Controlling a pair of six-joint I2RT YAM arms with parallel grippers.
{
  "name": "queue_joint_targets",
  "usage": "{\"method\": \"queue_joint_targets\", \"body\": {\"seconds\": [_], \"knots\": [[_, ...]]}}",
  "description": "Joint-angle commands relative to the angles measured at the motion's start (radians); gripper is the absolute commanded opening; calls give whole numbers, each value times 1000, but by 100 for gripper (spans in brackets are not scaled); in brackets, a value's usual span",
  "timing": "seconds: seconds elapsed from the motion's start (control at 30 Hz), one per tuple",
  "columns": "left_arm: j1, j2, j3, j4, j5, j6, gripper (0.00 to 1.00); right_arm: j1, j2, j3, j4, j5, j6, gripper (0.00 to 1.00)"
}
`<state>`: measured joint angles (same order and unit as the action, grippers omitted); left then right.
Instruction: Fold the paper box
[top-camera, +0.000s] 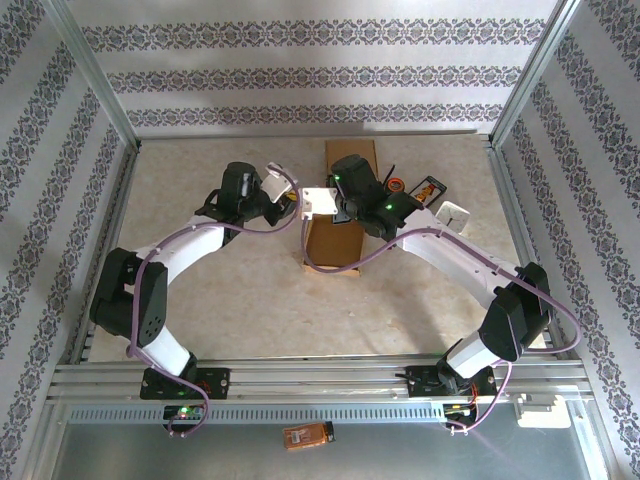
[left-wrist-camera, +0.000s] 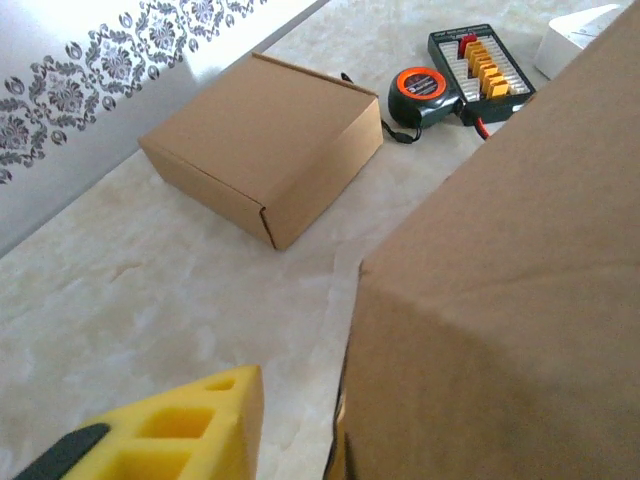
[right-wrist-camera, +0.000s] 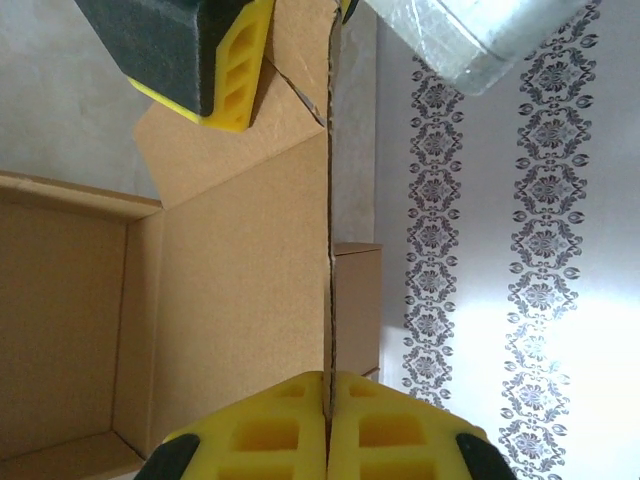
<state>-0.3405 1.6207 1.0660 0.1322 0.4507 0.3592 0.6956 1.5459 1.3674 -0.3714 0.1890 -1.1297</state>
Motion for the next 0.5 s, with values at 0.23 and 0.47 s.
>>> {"method": "queue_joint_targets", "body": {"seconds": [0.23,0.47], "knots": [[-2,36,73,-81,44,-46,7,-6,-29,-25,41,-24,18,1],[-3,28,80,-80,-9,-48,0,-4,-47,-21,52,-3,252,67]]}}
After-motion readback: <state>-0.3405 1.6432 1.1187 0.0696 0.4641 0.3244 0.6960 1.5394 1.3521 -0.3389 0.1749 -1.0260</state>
